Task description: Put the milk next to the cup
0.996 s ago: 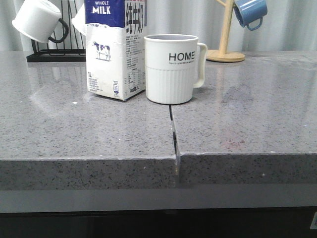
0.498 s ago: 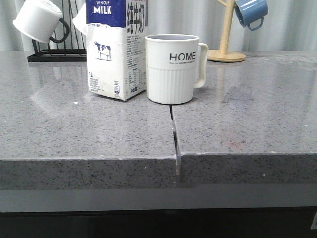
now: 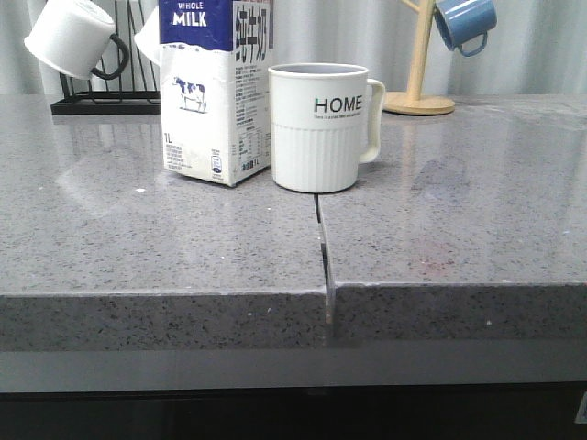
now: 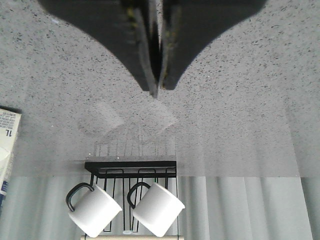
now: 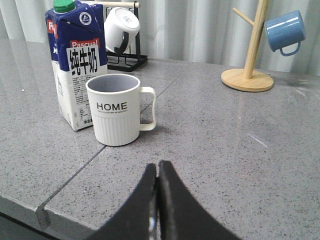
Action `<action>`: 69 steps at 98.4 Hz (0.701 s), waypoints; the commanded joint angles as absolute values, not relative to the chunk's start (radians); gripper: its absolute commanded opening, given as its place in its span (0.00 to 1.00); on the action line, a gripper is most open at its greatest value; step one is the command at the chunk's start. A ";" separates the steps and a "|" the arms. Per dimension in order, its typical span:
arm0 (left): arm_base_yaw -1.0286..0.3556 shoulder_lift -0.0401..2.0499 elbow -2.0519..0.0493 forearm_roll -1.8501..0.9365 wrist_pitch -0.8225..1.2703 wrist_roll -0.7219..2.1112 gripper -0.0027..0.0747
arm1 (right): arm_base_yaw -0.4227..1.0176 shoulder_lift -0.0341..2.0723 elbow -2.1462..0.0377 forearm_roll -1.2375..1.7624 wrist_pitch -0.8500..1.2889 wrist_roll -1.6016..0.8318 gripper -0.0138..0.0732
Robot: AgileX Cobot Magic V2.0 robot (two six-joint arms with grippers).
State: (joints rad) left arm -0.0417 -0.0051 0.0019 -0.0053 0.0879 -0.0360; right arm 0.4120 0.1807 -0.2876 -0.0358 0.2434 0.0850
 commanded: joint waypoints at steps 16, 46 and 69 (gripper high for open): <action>-0.039 -0.038 0.043 -0.014 0.011 -0.044 0.01 | 0.351 0.188 -0.266 -0.050 0.093 0.076 0.08; -0.039 -0.038 0.043 -0.014 0.011 -0.044 0.01 | 0.109 0.187 -0.131 -0.050 0.006 0.076 0.08; -0.039 -0.038 0.043 -0.014 0.011 -0.044 0.01 | -0.022 0.160 -0.044 -0.050 -0.072 0.076 0.08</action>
